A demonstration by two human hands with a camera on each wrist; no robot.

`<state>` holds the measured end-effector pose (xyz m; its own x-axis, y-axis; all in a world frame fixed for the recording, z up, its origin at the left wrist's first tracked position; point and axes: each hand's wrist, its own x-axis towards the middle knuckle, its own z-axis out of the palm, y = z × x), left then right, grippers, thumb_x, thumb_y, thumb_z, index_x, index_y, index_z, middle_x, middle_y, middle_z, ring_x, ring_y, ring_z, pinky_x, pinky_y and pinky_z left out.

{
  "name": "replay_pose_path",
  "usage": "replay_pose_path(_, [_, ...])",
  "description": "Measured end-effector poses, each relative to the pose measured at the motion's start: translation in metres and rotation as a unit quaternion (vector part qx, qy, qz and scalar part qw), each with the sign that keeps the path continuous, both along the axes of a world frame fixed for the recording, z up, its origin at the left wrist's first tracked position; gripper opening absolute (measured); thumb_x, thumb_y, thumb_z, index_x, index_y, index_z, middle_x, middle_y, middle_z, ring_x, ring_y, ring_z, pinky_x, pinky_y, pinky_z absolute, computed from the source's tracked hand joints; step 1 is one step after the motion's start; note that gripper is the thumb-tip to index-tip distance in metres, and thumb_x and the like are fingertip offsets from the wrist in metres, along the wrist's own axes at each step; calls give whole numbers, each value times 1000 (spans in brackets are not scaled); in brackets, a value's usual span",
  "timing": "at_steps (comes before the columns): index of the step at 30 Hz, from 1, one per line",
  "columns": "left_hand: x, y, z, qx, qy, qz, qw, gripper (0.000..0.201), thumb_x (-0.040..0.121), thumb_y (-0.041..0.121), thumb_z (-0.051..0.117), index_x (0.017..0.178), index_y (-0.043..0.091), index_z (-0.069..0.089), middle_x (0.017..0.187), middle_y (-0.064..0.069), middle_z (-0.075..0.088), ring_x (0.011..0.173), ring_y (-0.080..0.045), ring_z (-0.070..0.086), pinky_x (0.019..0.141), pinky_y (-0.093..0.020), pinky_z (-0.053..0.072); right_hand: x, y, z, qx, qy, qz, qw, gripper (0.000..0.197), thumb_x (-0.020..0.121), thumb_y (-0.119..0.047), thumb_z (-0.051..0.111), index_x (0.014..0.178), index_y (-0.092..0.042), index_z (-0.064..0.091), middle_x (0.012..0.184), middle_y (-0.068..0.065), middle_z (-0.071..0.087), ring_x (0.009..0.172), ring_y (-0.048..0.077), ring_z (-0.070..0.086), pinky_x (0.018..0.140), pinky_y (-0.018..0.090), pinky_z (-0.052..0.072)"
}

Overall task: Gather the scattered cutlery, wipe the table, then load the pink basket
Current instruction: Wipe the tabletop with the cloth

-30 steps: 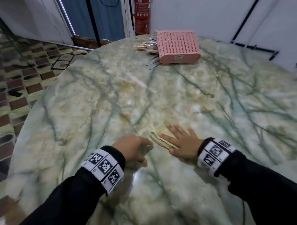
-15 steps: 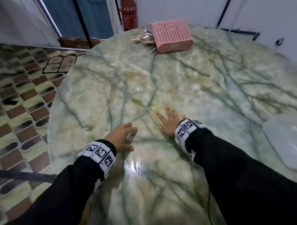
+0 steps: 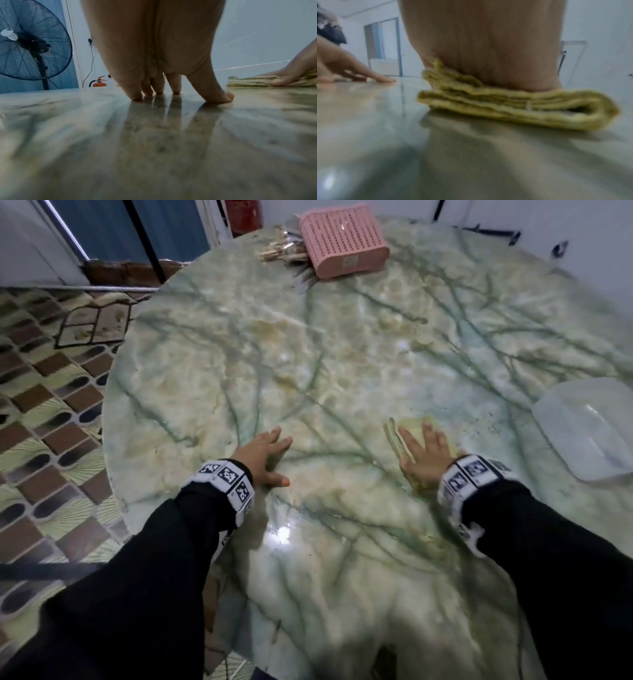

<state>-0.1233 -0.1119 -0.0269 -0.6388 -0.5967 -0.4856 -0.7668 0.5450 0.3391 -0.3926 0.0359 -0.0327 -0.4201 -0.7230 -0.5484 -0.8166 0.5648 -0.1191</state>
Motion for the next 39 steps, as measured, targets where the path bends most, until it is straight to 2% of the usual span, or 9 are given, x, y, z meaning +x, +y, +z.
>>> replay_pose_path(2, [-1,-1,1,3,-3,-2,1000,93,77,30,73,148,21,15,158,-3,-1,145,-19,3,118,-35,12,28,-16,-5,-24,-10,30,999,65,97,-42,35,148,-35,-4,155,7,-22,143,33,-15,116,54,-1])
replay_pose_path(5, [-2,-2,1,-1,-3,0,1000,93,76,29,74,148,20,16,158,-4,0,145,-19,4,117,-32,12,93,-17,-5,-10,-23,165,986,65,96,-44,33,147,-40,-7,155,1,-24,143,28,-17,112,58,-2])
replay_pose_path(10, [-1,-4,1,-8,-8,-11,1000,92,77,31,73,148,20,15,158,-5,0,145,-19,6,115,-27,13,131,46,7,48,-57,317,945,66,95,-42,37,143,-50,-8,151,-8,-32,141,16,-25,109,58,-9])
replay_pose_path(15, [0,-4,0,-10,-8,-13,1000,92,78,32,72,149,21,14,158,-4,0,145,-18,7,113,-26,13,50,37,16,93,-36,203,974,65,96,-46,35,144,-46,-10,152,-5,-31,142,20,-22,111,57,-5])
replay_pose_path(20, [1,-6,-3,-11,5,-4,1000,91,76,32,74,148,24,18,158,-2,3,145,-18,9,114,-28,12,38,-22,1,-18,-1,57,998,73,87,-60,28,148,-36,-3,156,8,-20,144,33,-13,115,54,1])
replay_pose_path(27, [4,-8,-8,-3,38,7,999,89,75,25,76,147,23,23,157,-2,6,144,-17,11,114,-26,14,142,-8,0,-3,-32,221,975,67,95,-44,36,144,-46,-9,153,-4,-28,143,21,-20,110,59,-4])
replay_pose_path(31, [5,-9,-6,12,47,5,999,90,74,28,77,146,24,23,157,-2,6,145,-17,9,115,-27,13,117,31,9,67,-62,260,961,67,95,-44,37,142,-51,-10,150,-10,-33,141,15,-26,110,58,-6])
replay_pose_path(36, [6,-8,-3,29,61,12,998,89,72,28,78,146,26,27,157,1,6,145,-16,9,117,-30,13,57,14,20,64,-47,75,994,65,97,-45,34,145,-43,-11,151,-4,-32,142,21,-24,112,55,-4])
replay_pose_path(39, [4,-12,-1,47,50,1,998,89,73,28,77,146,26,26,158,1,5,145,-16,8,117,-29,13,57,-29,16,27,-9,-10,1000,65,99,-41,34,148,-33,-8,154,9,-24,143,32,-18,115,43,-2])
